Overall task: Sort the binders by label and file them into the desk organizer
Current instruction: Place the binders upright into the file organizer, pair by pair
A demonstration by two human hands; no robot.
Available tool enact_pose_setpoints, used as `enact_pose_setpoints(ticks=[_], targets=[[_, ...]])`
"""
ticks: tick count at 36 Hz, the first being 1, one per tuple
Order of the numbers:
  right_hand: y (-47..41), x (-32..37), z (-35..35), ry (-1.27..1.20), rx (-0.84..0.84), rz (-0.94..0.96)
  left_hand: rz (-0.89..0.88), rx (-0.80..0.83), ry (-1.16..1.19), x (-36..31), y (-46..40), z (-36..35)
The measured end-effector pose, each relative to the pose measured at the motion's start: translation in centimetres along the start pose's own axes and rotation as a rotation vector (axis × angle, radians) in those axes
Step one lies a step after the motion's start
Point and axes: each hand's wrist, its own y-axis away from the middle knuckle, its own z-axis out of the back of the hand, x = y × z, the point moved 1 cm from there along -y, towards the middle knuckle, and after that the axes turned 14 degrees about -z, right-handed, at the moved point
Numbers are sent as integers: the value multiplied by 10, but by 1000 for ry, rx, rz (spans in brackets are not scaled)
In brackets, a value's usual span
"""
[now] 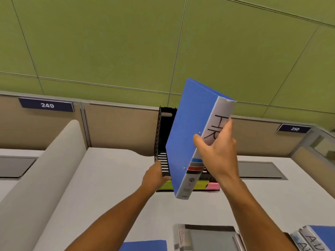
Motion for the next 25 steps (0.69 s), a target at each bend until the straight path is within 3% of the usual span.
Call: enact_pose_setpoints(ticks=[9,18,25], targets=[[-48,-15,-67,90,65,-22,6,-3,-128,25,-4,-21],[-72,-29,-106,17,88,-21,16,-48,28,35,-7,-25],[-57,-61,-126,-108,0,-20,27,-94,76,39,-8,-26]])
